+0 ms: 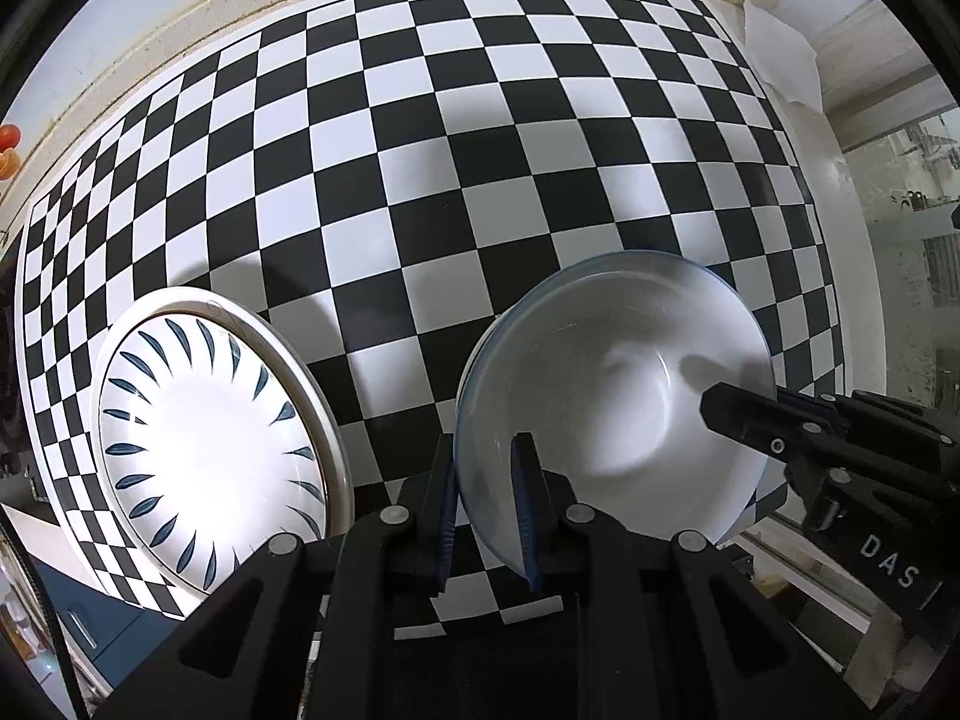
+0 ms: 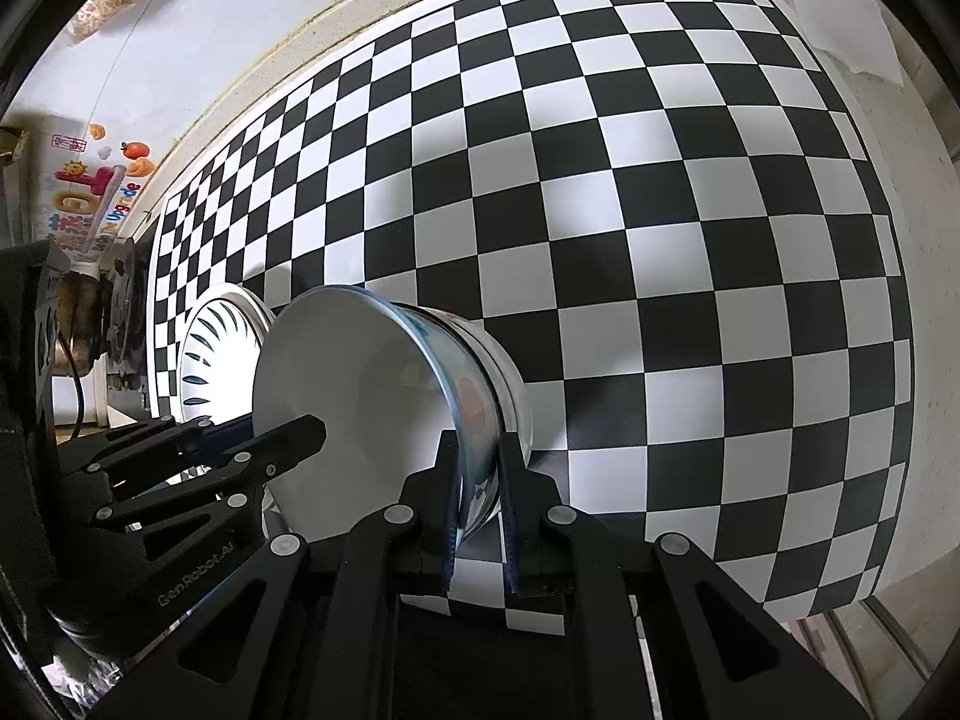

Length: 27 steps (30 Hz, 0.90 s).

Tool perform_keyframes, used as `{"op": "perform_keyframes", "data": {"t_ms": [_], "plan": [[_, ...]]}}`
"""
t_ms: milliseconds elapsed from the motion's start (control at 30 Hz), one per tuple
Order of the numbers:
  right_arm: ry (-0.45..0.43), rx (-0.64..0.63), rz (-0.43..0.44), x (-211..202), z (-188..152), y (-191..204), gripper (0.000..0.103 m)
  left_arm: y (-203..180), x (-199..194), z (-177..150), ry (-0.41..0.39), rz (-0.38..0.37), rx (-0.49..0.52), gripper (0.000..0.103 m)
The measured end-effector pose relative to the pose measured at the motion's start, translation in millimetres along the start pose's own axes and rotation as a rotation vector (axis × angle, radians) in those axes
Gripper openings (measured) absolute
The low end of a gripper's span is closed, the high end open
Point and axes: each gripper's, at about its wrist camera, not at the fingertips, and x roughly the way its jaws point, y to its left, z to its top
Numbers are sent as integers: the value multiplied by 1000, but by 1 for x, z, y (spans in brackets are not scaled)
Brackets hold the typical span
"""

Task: Organize plates and bowls

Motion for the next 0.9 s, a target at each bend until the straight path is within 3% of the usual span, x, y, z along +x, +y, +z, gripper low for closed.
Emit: {"op": "perform_keyframes", "data": {"t_ms": [500, 767, 800, 900], "plan": [[13, -5, -13, 2, 2, 3, 14, -2, -2, 0, -2, 8, 1, 15], [29, -6, -29, -5, -2, 7, 20, -2, -21, -5, -44, 29, -4, 18], [27, -8, -37, -7, -5, 9, 29, -1, -27, -7, -55, 32, -8, 20], [6, -11, -50, -18, -12, 13, 71, 2, -40, -11, -83, 33, -19, 25]]}}
